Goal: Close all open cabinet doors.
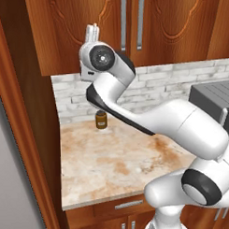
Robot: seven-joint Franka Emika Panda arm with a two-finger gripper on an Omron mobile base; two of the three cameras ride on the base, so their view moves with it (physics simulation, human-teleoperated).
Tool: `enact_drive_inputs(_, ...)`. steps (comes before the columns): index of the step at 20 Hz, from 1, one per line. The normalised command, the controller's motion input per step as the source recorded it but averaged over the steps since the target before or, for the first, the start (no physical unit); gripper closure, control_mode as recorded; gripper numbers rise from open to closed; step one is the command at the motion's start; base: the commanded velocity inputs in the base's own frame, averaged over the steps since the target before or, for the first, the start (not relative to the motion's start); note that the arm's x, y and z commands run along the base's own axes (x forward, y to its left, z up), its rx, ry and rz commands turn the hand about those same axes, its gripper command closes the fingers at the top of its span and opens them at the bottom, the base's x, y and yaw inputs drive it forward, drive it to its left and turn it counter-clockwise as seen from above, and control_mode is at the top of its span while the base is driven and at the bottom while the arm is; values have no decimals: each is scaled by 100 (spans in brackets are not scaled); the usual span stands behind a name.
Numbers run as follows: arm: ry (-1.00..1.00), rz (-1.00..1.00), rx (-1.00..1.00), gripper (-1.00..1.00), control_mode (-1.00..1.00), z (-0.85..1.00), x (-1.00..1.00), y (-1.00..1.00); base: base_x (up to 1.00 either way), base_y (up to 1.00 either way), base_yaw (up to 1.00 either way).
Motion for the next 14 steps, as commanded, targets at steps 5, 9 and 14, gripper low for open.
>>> enact_drive_inputs(5, 19, -1, 0, -100, -100, -68, -6, -1, 0, 0, 0)
enact_drive_inputs(9, 4, -13, 0, -100, -100, -28, -75, -1, 0, 0, 0)
enact_drive_inputs(14, 0, -25, 3, -100, -100, 0, -100, -13, 0, 0, 0)
